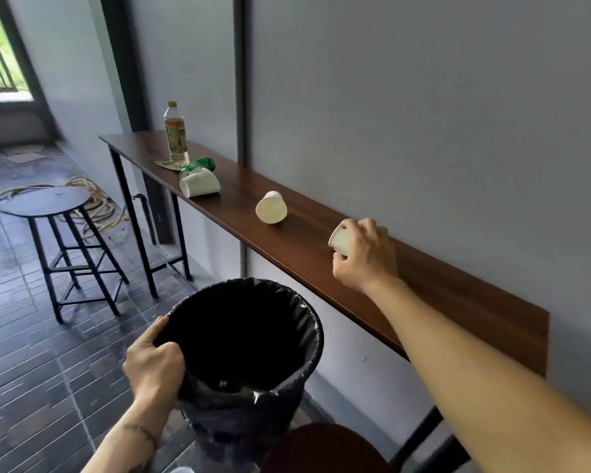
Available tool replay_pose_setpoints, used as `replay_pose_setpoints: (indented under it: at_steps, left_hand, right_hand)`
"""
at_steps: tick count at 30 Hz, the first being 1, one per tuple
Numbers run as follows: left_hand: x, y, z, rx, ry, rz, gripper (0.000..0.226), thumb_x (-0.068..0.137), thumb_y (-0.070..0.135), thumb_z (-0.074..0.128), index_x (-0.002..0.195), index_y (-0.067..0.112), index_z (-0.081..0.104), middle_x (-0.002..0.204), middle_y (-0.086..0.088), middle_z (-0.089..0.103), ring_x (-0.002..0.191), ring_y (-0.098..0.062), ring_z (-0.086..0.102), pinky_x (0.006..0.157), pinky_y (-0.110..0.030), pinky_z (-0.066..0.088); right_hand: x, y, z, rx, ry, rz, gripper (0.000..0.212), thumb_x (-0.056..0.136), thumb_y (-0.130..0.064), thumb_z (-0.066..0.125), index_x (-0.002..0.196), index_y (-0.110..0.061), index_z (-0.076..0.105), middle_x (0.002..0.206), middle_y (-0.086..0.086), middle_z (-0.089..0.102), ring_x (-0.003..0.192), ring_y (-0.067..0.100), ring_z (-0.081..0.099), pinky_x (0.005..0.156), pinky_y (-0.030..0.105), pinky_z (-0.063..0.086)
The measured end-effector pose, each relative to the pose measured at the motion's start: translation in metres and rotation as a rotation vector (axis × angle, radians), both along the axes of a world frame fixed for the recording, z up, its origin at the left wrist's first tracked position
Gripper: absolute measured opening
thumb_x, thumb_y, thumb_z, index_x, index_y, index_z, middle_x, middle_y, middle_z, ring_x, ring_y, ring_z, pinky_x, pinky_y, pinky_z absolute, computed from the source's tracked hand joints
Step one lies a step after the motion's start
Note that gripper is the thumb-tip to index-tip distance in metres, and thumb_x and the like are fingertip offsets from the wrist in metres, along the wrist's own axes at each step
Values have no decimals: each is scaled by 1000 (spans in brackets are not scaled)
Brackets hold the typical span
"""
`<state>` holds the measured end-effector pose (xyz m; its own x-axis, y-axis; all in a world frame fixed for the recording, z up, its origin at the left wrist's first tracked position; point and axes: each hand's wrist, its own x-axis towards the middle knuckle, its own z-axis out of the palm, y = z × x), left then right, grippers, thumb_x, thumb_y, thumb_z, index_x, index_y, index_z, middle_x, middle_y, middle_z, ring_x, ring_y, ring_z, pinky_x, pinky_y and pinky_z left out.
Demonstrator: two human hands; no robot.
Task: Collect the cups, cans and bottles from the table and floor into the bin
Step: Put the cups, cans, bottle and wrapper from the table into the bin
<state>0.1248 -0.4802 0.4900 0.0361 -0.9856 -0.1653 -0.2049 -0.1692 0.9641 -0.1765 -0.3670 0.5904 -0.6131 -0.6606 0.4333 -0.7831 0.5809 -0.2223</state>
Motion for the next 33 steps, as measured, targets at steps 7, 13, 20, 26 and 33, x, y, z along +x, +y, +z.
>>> replay_pose_setpoints:
  at_steps: [7,13,20,26,33]
  left_hand:
    - [-10,13,7,-35,-12,26,67,74,-10,48,130,20,69,127,-2,71,96,-14,63,91,-24,48]
    - [-10,21,1,-60,-16,0,73,68,-9,48,126,29,71,110,10,76,73,-2,68,59,-8,52]
    - [-7,30,2,-81,-11,39,74,66,-10,44,124,24,73,111,8,77,82,0,72,72,-13,57]
    - [-2,30,8,-75,-13,60,73,70,-16,43,127,19,72,117,3,74,76,6,64,59,3,44]
    - [25,-12,2,-25,42,-5,75,67,-13,42,125,24,72,115,8,72,58,12,63,53,-6,48]
  right_hand:
    - [-64,0,-18,231,-229,-146,78,82,-39,63,148,-28,23,140,18,43,126,40,46,102,49,44]
    - [-84,-18,-45,65,-382,-45,77,81,-28,69,147,-23,29,139,18,46,126,38,48,103,45,43]
    - [-63,-14,-53,-314,-138,92,60,75,-22,57,133,-12,48,118,23,56,106,41,53,86,45,46]
    - [48,-27,-53,-248,-232,494,63,70,-26,67,130,-22,50,113,8,54,100,30,54,90,41,48]
    - [152,-51,-111,205,-353,574,61,77,-24,58,134,-33,40,120,0,46,103,27,48,86,45,52]
